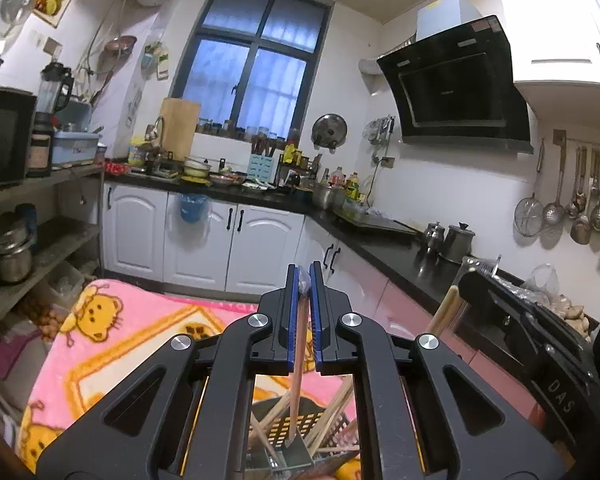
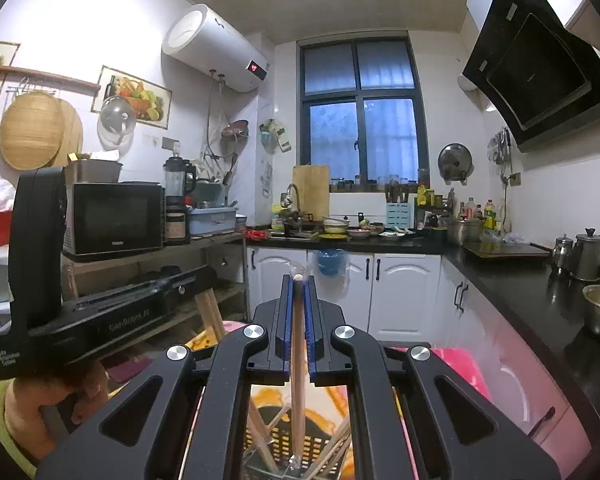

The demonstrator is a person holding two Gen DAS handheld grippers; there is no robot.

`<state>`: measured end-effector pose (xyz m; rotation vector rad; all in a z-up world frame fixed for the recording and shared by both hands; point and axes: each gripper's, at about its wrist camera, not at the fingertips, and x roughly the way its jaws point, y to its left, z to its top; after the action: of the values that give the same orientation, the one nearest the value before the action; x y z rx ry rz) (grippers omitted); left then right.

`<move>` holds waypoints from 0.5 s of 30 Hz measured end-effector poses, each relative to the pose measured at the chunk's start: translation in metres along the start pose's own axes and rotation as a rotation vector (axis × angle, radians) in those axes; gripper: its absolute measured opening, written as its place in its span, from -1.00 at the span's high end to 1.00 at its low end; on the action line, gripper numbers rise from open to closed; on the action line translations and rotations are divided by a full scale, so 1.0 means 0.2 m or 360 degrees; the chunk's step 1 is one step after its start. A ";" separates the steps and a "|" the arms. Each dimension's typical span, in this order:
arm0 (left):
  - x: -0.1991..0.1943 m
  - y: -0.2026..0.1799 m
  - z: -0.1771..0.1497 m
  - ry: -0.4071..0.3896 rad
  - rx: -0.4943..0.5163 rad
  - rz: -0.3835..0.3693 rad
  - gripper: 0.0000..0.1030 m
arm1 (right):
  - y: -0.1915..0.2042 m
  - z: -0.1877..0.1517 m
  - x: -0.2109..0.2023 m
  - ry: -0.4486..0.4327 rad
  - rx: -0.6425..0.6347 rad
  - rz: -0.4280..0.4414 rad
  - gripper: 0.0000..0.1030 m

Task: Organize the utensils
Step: 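Lift both wrapped chopsticks upright and carry them above the green caddy, then lower the chopsticks into the caddy slots and open both tools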

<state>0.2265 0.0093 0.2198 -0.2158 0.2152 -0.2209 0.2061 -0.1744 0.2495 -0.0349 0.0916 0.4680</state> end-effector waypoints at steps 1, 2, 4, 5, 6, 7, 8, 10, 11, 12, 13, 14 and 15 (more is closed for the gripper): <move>0.02 0.01 -0.01 0.0010 -0.0006 -0.0005 0.94 | 0.00 -0.01 0.01 -0.0001 0.0002 0.0006 0.89; 0.03 0.02 -0.02 0.0017 -0.0006 -0.0006 0.94 | 0.00 -0.02 0.03 0.0004 0.0000 0.0003 0.89; 0.06 0.02 -0.05 0.0031 -0.0001 -0.0008 0.94 | 0.00 -0.05 0.06 0.0019 -0.0007 0.0002 0.89; 0.08 0.02 -0.07 0.0046 0.0004 -0.0010 0.94 | -0.01 -0.06 0.07 0.0025 -0.0010 0.0003 0.89; 0.09 0.02 -0.08 0.0054 0.0006 -0.0011 0.94 | -0.01 -0.08 0.09 0.0034 -0.0012 0.0002 0.89; 0.11 0.02 -0.09 0.0066 0.0010 -0.0012 0.94 | -0.01 -0.10 0.11 0.0048 -0.0010 0.0005 0.89; 0.12 0.02 -0.11 0.0075 0.0013 -0.0013 0.94 | -0.01 -0.12 0.12 0.0059 -0.0006 0.0007 0.89; 0.15 0.02 -0.13 0.0100 0.0018 -0.0016 0.94 | -0.02 -0.15 0.15 0.0089 0.0008 0.0011 0.89; 0.17 0.02 -0.15 0.0113 0.0023 -0.0019 0.94 | -0.02 -0.16 0.17 0.0099 0.0012 0.0011 0.89; 0.19 0.02 -0.17 0.0129 0.0029 -0.0021 0.94 | -0.02 -0.18 0.18 0.0110 0.0015 0.0010 0.89; 0.20 0.02 -0.18 0.0139 0.0031 -0.0020 0.94 | -0.02 -0.20 0.20 0.0127 0.0020 0.0012 0.89; 0.22 0.02 -0.21 0.0160 0.0033 -0.0020 0.94 | -0.03 -0.22 0.21 0.0140 0.0026 0.0012 0.89; 0.23 0.02 -0.22 0.0171 0.0034 -0.0021 0.94 | -0.03 -0.23 0.22 0.0152 0.0033 0.0012 0.89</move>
<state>0.2608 -0.0053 0.1684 -0.1844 0.3178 -0.2478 0.2442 -0.1624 0.1997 -0.0367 0.1902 0.4725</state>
